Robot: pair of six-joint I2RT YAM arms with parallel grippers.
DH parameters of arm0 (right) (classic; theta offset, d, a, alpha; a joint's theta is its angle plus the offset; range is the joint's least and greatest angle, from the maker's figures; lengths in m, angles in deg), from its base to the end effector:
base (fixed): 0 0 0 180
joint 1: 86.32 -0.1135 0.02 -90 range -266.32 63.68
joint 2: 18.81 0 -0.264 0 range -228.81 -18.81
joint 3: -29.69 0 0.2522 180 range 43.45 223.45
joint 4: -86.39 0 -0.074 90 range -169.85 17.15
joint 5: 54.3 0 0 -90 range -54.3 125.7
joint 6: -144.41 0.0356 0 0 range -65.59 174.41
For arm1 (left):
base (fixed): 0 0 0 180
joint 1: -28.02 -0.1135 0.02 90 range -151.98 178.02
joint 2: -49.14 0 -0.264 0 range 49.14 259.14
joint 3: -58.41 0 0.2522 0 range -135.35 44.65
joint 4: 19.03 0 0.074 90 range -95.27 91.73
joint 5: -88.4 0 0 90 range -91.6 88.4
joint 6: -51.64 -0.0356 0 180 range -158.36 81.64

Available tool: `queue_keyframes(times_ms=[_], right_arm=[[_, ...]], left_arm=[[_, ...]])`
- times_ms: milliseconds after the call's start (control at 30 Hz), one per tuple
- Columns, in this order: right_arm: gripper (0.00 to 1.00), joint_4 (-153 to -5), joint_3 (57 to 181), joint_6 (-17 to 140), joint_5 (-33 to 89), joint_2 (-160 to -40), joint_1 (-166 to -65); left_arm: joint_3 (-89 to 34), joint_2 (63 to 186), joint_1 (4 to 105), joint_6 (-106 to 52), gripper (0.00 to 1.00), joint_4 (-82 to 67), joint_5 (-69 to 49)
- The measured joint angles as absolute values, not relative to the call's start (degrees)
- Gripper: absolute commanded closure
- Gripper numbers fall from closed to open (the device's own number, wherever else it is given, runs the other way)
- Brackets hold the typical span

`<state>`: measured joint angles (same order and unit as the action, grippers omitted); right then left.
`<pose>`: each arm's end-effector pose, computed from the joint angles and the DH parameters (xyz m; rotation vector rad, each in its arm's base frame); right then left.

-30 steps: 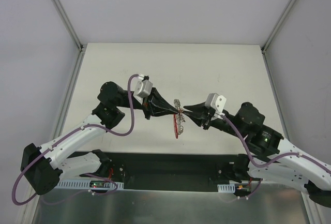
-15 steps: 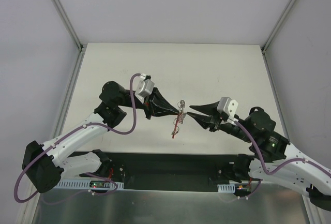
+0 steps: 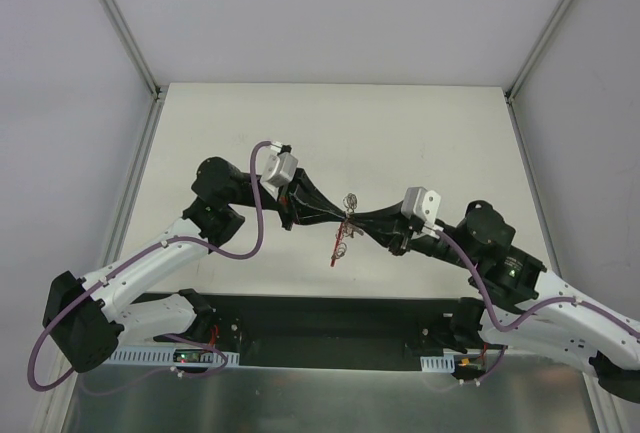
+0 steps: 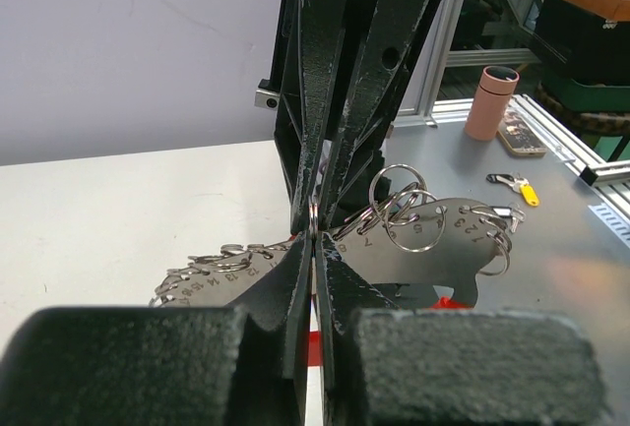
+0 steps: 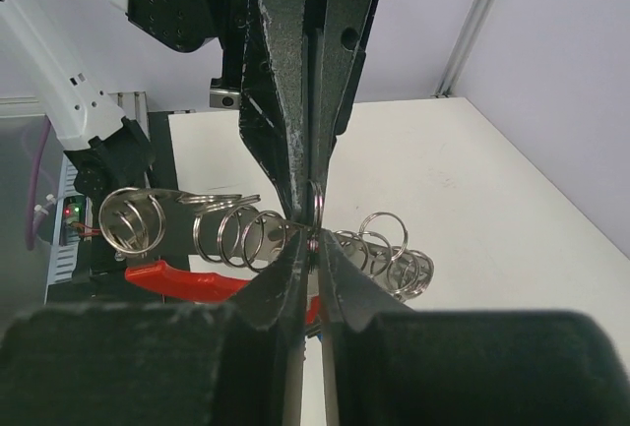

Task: Remove the keys from the keyring

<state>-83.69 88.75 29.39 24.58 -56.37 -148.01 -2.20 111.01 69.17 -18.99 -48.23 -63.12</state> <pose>0.0661 0.1372 0.3887 -1.0785 0.8998 0.6666 0.1511 -0.1736 0.3834 1.2415 0.8506 -1.4461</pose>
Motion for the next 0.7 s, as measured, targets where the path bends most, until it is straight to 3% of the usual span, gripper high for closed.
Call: queue_keyframes(times_ms=[167,200,333,367,467,700], right_arm=[[0.93,-84.1,88.7,29.6,24.6,-56.7,-148.0],[0.99,-84.2,88.7,29.6,24.6,-56.8,-148.0],[0.99,-84.5,88.7,29.8,24.7,-57.2,-148.0],[0.99,-84.6,88.7,29.8,24.8,-57.3,-148.0],[0.99,-84.4,88.7,29.7,25.1,-57.3,-148.0],[0.99,-78.3,89.2,28.1,27.4,-57.3,-148.0]], left_arm=[[-2.2,111.0,69.2,-18.8,1.00,-48.9,-63.1],[-2.2,111.0,69.1,-18.7,1.00,-49.0,-63.1],[-2.2,111.0,68.8,-18.5,1.00,-49.2,-63.2],[-2.2,111.0,68.8,-18.5,0.98,-49.1,-63.2],[-2.2,111.1,68.8,-18.9,0.80,-48.3,-63.0],[-2.2,111.0,68.8,-23.1,0.62,-41.4,-62.5]])
